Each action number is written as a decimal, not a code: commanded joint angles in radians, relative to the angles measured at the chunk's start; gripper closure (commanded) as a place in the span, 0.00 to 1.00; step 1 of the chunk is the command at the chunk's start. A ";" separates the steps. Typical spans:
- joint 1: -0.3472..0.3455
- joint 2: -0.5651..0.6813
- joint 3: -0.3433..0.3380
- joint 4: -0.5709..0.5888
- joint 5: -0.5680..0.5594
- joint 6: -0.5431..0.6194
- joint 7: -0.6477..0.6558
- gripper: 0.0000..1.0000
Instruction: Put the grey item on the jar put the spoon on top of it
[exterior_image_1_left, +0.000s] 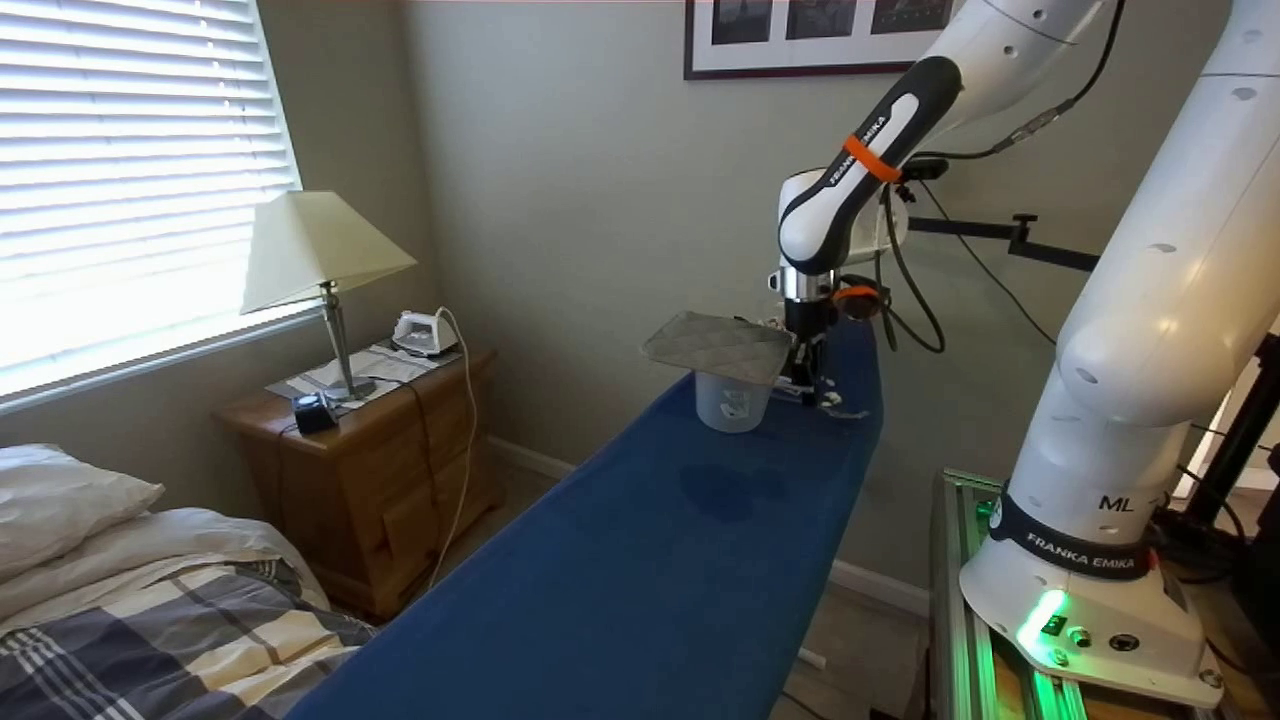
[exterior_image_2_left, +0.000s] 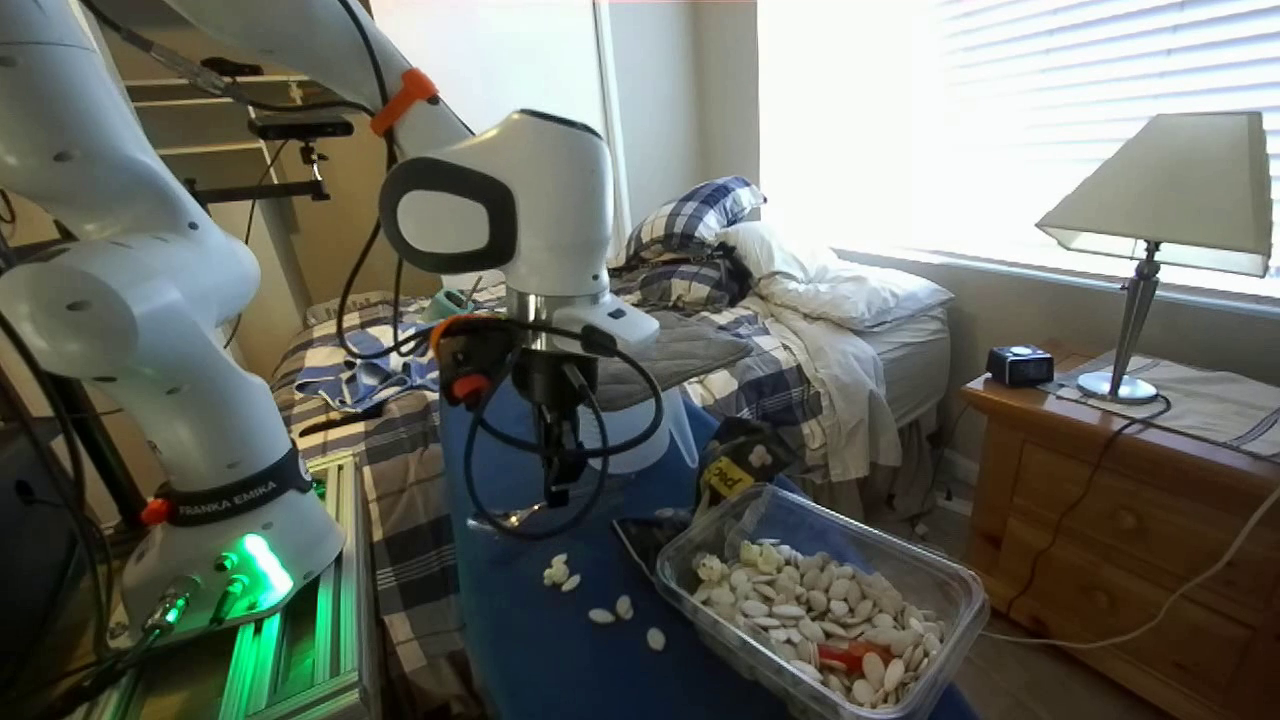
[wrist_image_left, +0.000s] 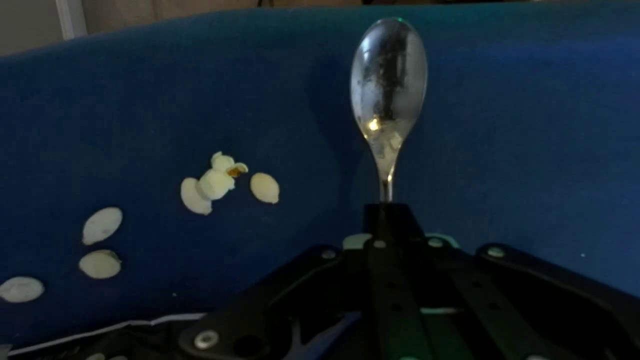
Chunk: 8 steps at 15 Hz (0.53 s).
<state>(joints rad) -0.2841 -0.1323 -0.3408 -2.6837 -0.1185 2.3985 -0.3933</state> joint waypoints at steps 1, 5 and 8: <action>-0.004 -0.048 0.016 0.044 0.020 -0.102 0.086 0.98; -0.003 -0.023 0.017 0.087 0.055 -0.223 0.152 0.98; -0.004 -0.015 0.017 0.097 0.066 -0.271 0.186 0.98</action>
<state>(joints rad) -0.2840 -0.1610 -0.3297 -2.6113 -0.0792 2.1838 -0.2435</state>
